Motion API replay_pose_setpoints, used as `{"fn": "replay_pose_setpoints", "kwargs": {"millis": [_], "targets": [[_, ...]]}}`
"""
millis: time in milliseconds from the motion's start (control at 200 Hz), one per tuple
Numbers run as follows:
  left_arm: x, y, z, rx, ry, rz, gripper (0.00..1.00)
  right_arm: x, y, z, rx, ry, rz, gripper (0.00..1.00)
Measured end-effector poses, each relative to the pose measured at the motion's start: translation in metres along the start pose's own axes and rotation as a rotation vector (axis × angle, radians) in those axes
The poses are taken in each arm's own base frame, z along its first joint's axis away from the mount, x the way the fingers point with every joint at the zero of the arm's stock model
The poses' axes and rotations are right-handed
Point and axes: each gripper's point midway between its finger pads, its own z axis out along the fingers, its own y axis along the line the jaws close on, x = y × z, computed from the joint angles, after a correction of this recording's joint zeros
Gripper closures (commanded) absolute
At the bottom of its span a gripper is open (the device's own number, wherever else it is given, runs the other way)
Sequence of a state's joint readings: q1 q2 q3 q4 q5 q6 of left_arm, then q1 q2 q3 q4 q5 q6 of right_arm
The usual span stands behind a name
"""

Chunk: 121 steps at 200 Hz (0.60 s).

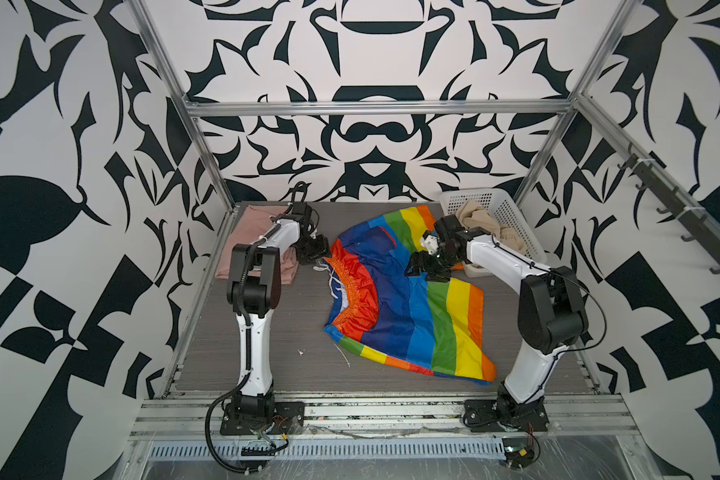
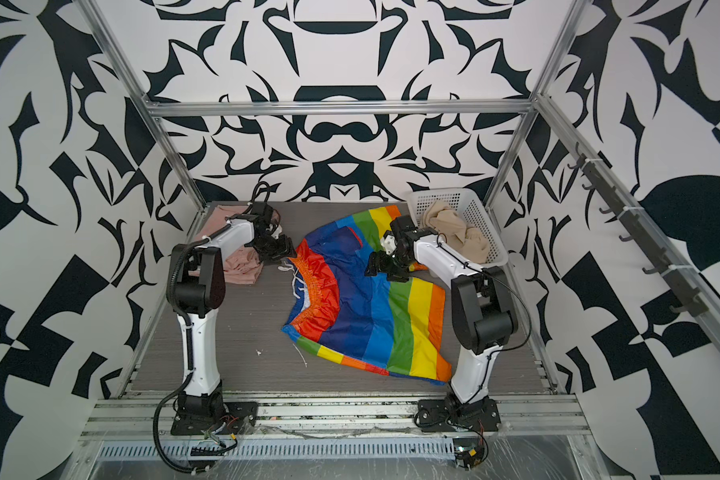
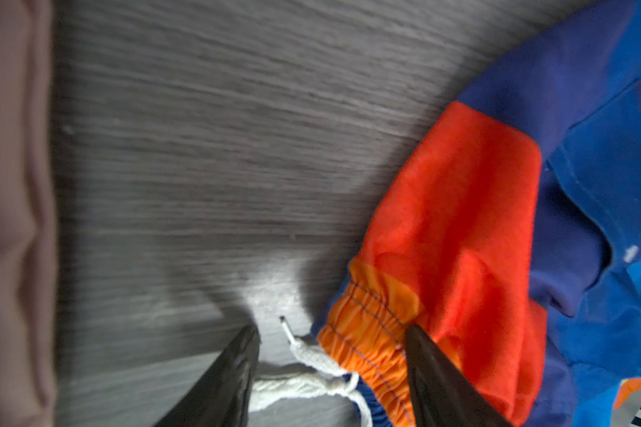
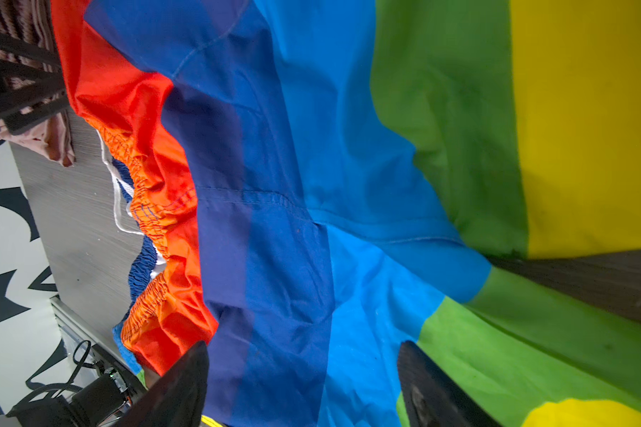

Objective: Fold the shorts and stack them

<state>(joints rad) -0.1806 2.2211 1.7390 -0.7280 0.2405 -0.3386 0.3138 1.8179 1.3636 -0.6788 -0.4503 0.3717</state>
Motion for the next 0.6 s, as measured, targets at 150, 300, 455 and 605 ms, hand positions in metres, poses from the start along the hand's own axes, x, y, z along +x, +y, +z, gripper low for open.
{"fn": "replay_pose_setpoints", "kwargs": {"millis": [150,300,455,605], "targets": [[-0.001,-0.007,0.006,0.005,-0.005,0.018,0.61,0.001,0.001,0.002,-0.015,0.000,0.009,0.18],[-0.001,-0.012,0.010,-0.006,-0.017,0.049,0.77,0.001,0.003,0.003,-0.030,0.001,0.017,0.18],[0.000,-0.013,0.011,-0.026,-0.023,0.063,1.00,-0.002,0.007,0.003,-0.051,-0.007,0.018,0.17],[-0.002,-0.008,0.004,-0.071,-0.039,0.089,1.00,-0.013,0.003,-0.004,-0.035,-0.028,0.038,0.17]]}}
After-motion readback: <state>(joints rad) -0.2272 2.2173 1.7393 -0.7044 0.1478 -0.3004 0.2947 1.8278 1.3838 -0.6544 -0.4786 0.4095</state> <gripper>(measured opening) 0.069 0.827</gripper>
